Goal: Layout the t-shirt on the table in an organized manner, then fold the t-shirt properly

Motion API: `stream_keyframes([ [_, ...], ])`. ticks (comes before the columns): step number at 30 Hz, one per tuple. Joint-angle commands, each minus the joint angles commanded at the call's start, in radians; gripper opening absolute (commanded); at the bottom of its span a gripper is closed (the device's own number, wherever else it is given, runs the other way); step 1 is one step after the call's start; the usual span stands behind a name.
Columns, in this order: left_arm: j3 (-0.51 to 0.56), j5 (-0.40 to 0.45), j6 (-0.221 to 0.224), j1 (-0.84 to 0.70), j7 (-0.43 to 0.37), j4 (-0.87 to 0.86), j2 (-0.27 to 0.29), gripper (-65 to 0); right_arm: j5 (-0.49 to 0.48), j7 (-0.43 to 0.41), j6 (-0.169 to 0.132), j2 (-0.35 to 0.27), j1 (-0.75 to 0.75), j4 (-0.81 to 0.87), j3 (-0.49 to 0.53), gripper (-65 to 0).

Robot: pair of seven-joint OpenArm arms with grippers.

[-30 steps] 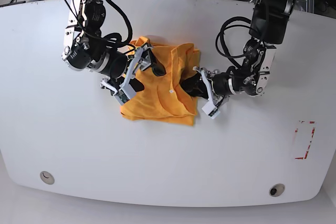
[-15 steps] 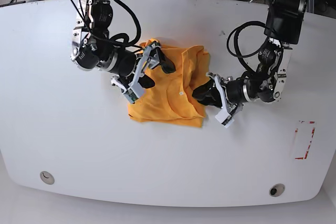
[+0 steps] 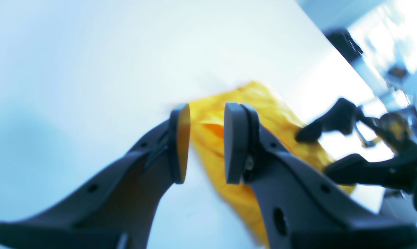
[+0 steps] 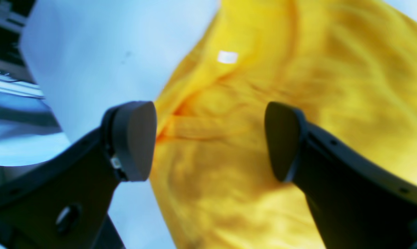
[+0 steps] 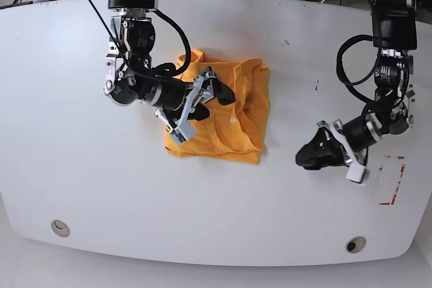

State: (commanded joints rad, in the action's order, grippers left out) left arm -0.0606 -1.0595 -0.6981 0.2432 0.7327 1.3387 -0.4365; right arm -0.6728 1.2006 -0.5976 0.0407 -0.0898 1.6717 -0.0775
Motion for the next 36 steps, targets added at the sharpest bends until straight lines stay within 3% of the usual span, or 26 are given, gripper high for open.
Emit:
stream_keyframes([
  [8,-0.057,0.0,0.0,-0.031,0.002,0.0,-0.071,-49.2,0.002,0.0,0.006,0.037,-0.017,-0.078,0.091,-18.2],
  [16,-0.058,0.0,0.0,-0.057,0.002,0.0,-0.092,-49.2,0.0,-0.054,0.008,0.046,-0.029,-0.153,0.118,-18.7],
  [18,-0.06,0.0,0.0,-0.074,0.002,0.0,-0.092,-49.2,0.002,-0.072,0.008,0.046,-0.031,-0.153,0.14,-21.9],
  [21,-0.06,0.0,0.0,-0.087,0.002,0.0,-0.092,-49.2,0.002,-0.094,0.009,0.044,-0.044,-0.153,0.16,-37.3],
  [23,-0.06,0.0,0.0,-0.091,0.002,0.0,-0.092,-49.2,0.003,-0.1,0.009,0.044,-0.051,-0.155,0.164,-51.0],
  [26,-0.06,0.0,0.0,-0.104,0.002,0.0,-0.092,-49.2,0.002,-0.1,0.009,0.044,-0.074,-0.184,0.166,-62.9],
  [36,-0.06,-0.002,0.0,-0.109,0.002,0.0,-0.092,-49.2,0.002,-0.132,0.009,0.08,-0.146,-0.265,0.166,-62.8],
])
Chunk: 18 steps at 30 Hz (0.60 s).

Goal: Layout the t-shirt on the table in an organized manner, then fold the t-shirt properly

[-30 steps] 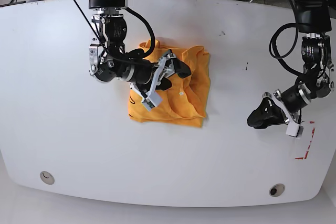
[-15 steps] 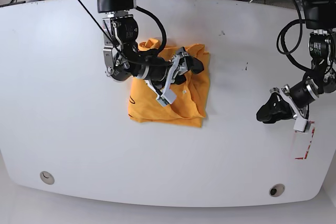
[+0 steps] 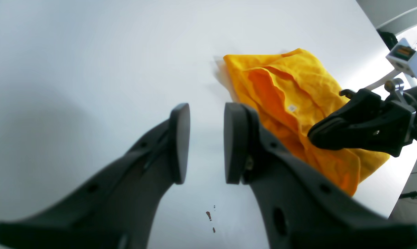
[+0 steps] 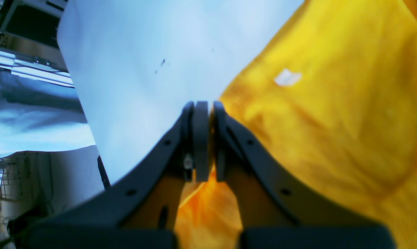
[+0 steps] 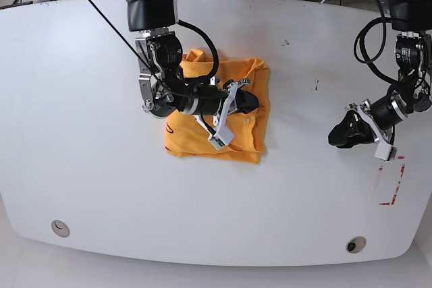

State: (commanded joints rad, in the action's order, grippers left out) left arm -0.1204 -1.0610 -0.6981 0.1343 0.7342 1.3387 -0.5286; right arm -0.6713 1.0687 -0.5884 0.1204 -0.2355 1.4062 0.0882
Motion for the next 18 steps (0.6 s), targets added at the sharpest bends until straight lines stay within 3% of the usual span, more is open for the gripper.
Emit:
stream_keyframes([
  [4,0.0,0.0,0.0,0.0,0.0,0.0,0.0,-49.2,0.002,0.0,0.005,0.029,-0.018,-0.002,0.0,-62.3],
  [7,0.0,0.0,0.0,0.002,0.0,0.0,0.0,-49.2,0.002,-0.005,0.043,0.037,-0.02,-0.002,0.0,-59.6],
  [9,0.0,0.0,0.0,0.002,0.0,0.0,0.0,-49.2,-0.005,-0.014,0.068,0.037,-0.02,0.002,0.0,-54.7],
  [10,0.002,0.0,0.0,0.0,0.002,0.0,0.0,-49.2,-0.008,-0.015,0.089,0.037,-0.02,0.006,0.0,-47.9],
  [15,0.031,-0.005,0.0,-0.002,0.035,0.046,0.006,-49.2,-0.008,-0.015,0.126,0.037,-0.02,0.058,-0.005,-27.0],
  [18,0.068,-0.005,0.0,0.003,0.092,0.121,0.034,-49.2,-0.008,-0.015,0.14,-0.014,-0.021,0.101,-0.006,-20.9],
])
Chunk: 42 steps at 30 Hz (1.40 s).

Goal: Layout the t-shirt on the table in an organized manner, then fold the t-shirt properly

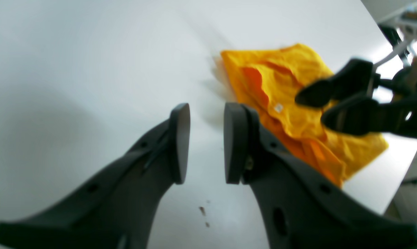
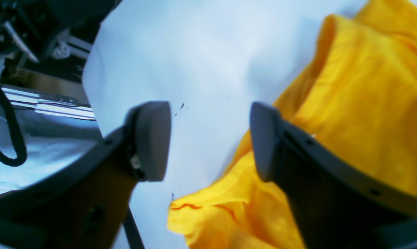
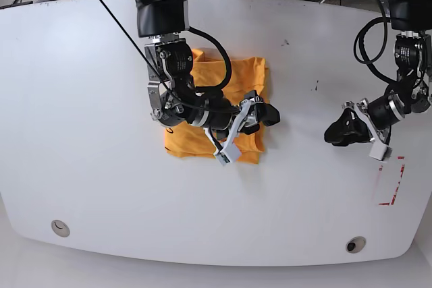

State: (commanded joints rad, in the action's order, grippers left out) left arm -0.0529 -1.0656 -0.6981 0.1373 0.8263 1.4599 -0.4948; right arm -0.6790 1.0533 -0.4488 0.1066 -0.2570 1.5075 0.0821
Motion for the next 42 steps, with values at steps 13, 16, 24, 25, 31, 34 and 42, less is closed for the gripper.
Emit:
stream_keyframes([
  [13,0.017,-0.002,0.0,0.043,0.265,0.207,0.261,-49.0,-0.002,0.0,-0.008,-0.25,-0.064,0.009,-0.068,-26.5],
  [16,0.061,-0.002,0.0,0.06,0.273,0.19,0.325,-49.0,-0.002,-0.005,-0.008,-0.308,-0.081,0.009,-0.098,-26.3],
  [24,0.193,0.009,0.0,0.06,0.265,0.115,0.428,-49.0,0.003,-0.032,-0.009,-0.379,-0.106,0.005,-0.106,-26.5],
  [25,0.204,0.021,0.0,0.06,0.265,0.092,0.443,-49.0,0.008,-0.049,-0.009,-0.381,-0.106,0.003,-0.106,-26.5],
  [31,0.212,0.141,0.0,0.058,0.265,0.017,0.479,-49.0,0.009,-0.172,-0.009,-0.376,-0.104,-0.081,-0.101,-26.5],
  [34,0.212,0.193,0.0,0.054,0.265,0.0,0.485,-49.0,0.008,-0.255,-0.009,-0.373,-0.104,-0.153,-0.094,-26.5],
  [42,0.212,0.327,0.0,0.026,0.236,-0.057,0.439,-49.2,0.011,-0.463,-0.072,-0.362,-0.104,-0.318,0.066,-29.0],
])
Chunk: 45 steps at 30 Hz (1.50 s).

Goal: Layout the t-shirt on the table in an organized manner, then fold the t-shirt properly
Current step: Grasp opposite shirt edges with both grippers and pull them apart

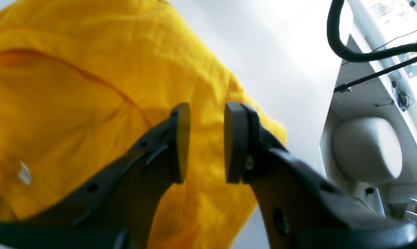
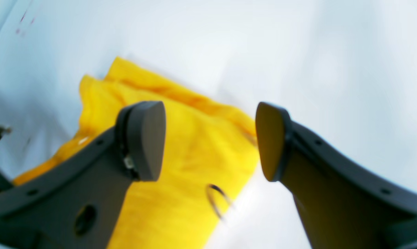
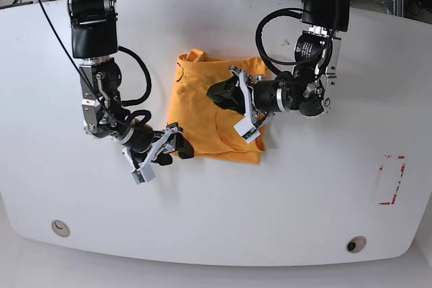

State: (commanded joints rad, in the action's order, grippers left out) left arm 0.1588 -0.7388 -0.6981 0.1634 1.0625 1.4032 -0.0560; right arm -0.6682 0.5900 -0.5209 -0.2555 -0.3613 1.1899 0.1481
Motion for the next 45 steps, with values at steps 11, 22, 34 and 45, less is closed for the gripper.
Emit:
stream_keyframes([
  [11,0.054,0.084,0.0,-0.009,-0.144,-0.124,-0.132,-49.2,0.0,-0.187,0.0,-0.006,0.015,-0.16,0.166,-45.8],
  [22,0.12,0.087,0.0,0.04,-0.247,-0.226,-0.21,-49.2,-0.002,-0.195,0.002,-0.089,0.164,0.015,0.17,-49.1],
  [34,0.121,0.089,0.0,0.163,-0.247,-0.227,-0.218,-49.2,-0.002,-0.195,0.025,-0.127,0.419,0.281,0.167,-49.0],
  [45,0.117,0.012,0.0,0.203,-0.233,-0.094,-0.222,-49.2,-0.011,-0.046,0.175,-0.149,0.471,0.629,0.158,-48.4],
])
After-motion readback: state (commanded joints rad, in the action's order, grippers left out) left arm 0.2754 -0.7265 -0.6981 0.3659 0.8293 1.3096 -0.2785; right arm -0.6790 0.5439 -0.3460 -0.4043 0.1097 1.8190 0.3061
